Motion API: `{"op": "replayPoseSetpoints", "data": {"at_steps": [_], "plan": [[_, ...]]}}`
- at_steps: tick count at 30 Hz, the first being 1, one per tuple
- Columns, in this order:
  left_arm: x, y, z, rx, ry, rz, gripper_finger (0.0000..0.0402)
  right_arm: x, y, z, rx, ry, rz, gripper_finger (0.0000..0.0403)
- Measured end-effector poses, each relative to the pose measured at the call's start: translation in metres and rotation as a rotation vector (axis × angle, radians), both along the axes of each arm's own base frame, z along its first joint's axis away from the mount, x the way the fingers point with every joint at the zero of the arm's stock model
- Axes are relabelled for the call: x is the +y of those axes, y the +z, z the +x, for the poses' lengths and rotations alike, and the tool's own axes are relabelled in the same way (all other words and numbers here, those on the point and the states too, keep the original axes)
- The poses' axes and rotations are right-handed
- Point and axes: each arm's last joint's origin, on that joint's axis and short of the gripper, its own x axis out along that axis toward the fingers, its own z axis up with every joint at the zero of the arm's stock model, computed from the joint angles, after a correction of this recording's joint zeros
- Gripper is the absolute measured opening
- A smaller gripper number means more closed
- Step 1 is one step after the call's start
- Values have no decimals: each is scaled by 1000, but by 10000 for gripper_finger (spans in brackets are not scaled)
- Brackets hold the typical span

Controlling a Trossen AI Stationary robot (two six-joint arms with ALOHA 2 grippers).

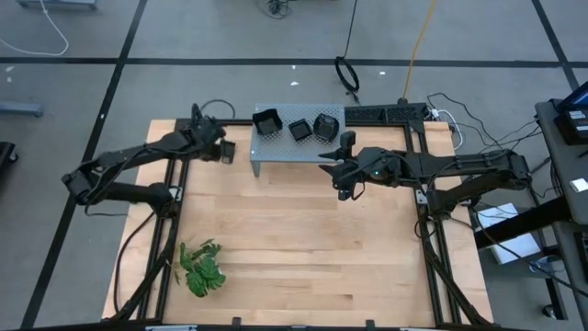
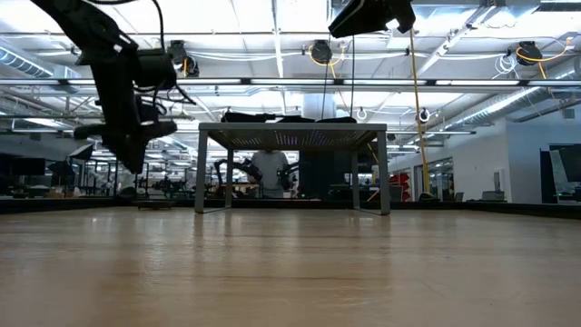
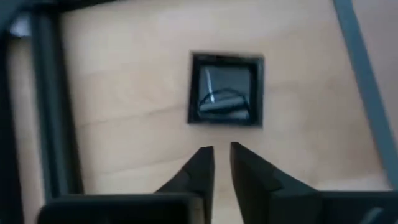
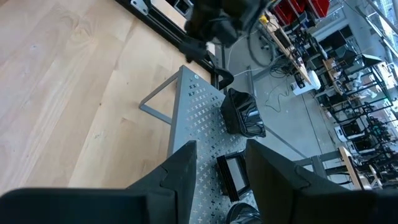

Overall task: Pick & Place Mini shaped plates
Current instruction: Stack the black square plate on top of the black square plates on the shelf

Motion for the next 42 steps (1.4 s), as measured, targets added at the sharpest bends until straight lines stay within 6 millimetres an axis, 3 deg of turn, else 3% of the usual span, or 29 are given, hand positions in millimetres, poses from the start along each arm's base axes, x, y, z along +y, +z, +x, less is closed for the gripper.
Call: {"op": "replayPoseSetpoints", "data": {"at_steps": [8,15,22,35,42], "plan": [[-15,-22,6,244,-553,36,131,0,0,0,1,0,-1,125],[-20,-31,12,429,-899,203,156,0,0,0,0,0,1,125],[-22,-42,12,487,-994,286,157,0,0,0,1,0,0,125],[-20,-50,13,485,-991,350,157,0,-2,-1,24,1,-2,125],[-12,-72,24,505,-970,313,157,0,-2,-1,25,3,-5,125]]}}
